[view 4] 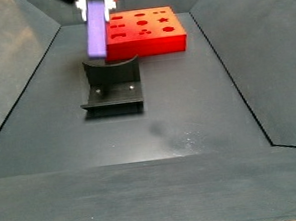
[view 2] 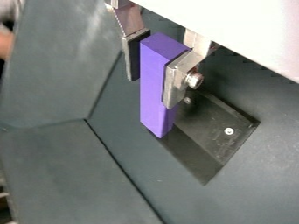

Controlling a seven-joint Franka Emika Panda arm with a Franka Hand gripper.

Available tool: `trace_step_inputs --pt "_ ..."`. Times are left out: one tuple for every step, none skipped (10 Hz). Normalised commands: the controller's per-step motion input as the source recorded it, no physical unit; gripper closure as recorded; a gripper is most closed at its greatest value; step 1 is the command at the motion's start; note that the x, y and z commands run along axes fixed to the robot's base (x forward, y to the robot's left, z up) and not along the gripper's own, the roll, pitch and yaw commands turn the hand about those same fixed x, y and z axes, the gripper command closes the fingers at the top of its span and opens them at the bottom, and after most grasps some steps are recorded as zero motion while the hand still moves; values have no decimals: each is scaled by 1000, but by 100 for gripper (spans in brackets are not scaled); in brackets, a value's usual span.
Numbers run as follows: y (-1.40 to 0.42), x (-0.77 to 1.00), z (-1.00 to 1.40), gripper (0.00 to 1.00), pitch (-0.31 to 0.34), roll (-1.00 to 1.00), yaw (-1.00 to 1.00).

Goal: Pick up the rectangle object. Move up. Place the rectangle object on the fixture. Regrasp the rectangle object. Move to above the board. Insert the rectangle object.
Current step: Move to above the board.

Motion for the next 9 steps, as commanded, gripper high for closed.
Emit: trace_step_inputs --pt "-82 -51 1000 100 65 -18 -365" --pt "-79 -56 1000 100 147 -19 -272" --pt "-76 -58 1000 100 202 -21 -203" --pt "-75 -58 1000 100 248 -20 -133" --pt "-73 -56 1000 100 279 -14 -64" --pt "-72 -51 1000 100 285 -12 20" --pt "-70 -41 1000 100 277 -8 77" --pt "-68 -24 1000 100 256 -2 136" --pt "-70 -16 1000 100 232 0 164"
